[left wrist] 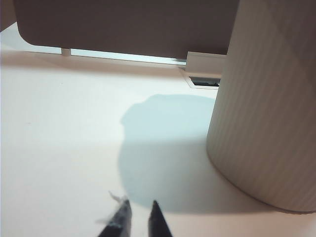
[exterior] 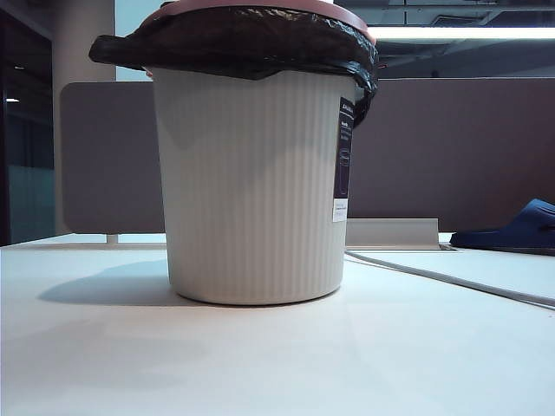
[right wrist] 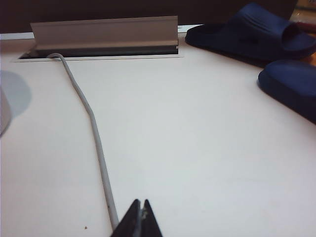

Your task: Open the ring lid of the trash can, pull out the black garbage bag inside, and place it on the table.

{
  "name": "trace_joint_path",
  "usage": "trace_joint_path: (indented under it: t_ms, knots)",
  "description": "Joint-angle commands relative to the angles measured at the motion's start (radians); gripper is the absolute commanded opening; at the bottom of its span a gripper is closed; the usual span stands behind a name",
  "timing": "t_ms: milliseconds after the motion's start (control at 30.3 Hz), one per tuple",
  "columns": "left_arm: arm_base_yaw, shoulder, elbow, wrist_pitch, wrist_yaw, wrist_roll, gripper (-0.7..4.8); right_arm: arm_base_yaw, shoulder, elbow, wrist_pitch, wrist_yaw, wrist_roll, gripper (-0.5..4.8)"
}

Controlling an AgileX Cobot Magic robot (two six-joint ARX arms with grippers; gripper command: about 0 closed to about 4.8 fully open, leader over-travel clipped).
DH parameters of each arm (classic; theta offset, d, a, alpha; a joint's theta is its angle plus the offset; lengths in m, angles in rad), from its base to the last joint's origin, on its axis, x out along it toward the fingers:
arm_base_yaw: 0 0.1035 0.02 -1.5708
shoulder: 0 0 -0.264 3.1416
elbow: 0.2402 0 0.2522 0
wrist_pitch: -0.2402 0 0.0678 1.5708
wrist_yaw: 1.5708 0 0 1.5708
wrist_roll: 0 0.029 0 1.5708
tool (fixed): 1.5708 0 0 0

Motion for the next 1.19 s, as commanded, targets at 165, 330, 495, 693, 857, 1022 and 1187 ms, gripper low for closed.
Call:
trace_joint_path:
  t_ms: [165, 330, 495, 693, 857, 1022, 1187]
  knots:
    - [0.000, 0.000, 0.003, 0.006, 0.004, 0.000, 0.52, 0.000, 0.001, 0.003, 0.019, 0.006, -0.036, -0.04]
    - [0.000, 0.000, 0.003, 0.006, 0.004, 0.000, 0.52, 0.000, 0.001, 0.003, 0.019, 0.006, -0.036, -0.04]
    - [0.000, 0.000, 0.003, 0.006, 0.004, 0.000, 0.52, 0.000, 0.001, 0.003, 0.024, -0.016, 0.026, -0.05]
    - [0.000, 0.000, 0.003, 0.006, 0.005, 0.000, 0.52, 0.001, 0.001, 0.003, 0.030, -0.183, 0.441, -0.05]
    - [0.000, 0.000, 0.003, 0.008, 0.005, -0.002, 0.52, 0.001, 0.001, 0.003, 0.087, -0.297, 0.650, -0.05]
    - [0.000, 0.000, 0.003, 0.016, 0.045, -0.172, 0.52, 0.004, 0.001, 0.003, 0.240, -0.442, 0.770, -0.04]
    - [0.000, 0.000, 0.003, 0.036, 0.115, -0.448, 0.52, 0.004, 0.001, 0.036, 0.348, -0.495, 0.901, -0.05]
